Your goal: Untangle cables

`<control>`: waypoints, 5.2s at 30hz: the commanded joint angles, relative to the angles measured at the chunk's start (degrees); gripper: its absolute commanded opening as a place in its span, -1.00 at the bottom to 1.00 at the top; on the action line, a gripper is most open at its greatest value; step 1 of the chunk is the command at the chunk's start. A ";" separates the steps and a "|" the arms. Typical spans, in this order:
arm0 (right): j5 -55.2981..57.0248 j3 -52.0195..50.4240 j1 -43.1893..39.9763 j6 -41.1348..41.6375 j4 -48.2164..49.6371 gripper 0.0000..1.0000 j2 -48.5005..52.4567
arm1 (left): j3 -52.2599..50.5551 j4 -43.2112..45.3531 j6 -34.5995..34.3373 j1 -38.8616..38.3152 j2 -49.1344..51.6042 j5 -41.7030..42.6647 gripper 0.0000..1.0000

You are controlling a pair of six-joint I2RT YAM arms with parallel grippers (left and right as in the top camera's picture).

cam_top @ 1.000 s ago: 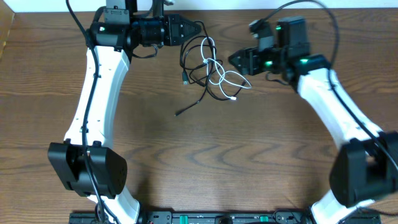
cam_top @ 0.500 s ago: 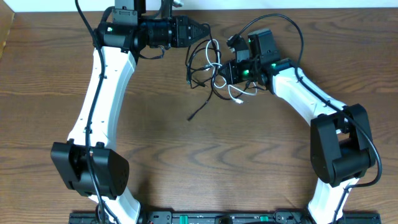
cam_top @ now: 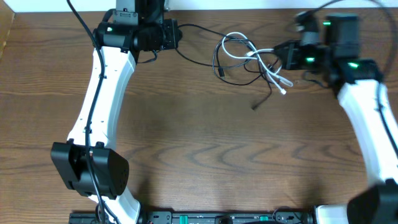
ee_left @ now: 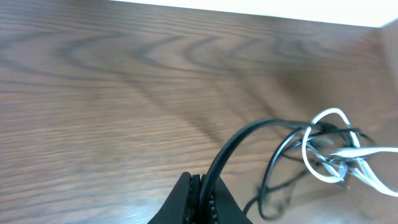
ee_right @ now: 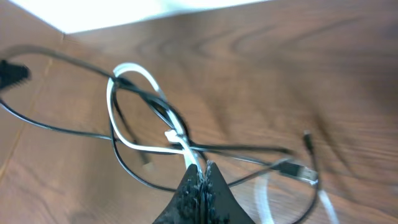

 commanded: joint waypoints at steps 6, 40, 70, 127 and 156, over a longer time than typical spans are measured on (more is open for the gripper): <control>0.61 0.15 -14.40 4.63 -5.62 -0.98 -2.56 | 0.79 -1.29 0.35 4.00 -0.11 -5.75 -0.86; -4.46 0.13 20.37 6.80 23.56 -0.14 17.25 | 0.79 13.22 -18.16 0.68 -0.11 42.75 -0.85; -3.17 0.15 19.85 14.03 22.01 -0.98 12.04 | 0.74 9.84 -18.21 0.55 -0.11 27.63 -0.85; 2.47 17.68 -26.29 0.11 -12.92 -0.85 5.29 | 0.50 -2.78 2.80 0.55 1.73 -9.16 -0.84; 11.78 17.62 21.29 30.16 -2.47 -0.19 34.23 | 0.52 1.14 -0.76 0.55 -0.81 15.13 -0.85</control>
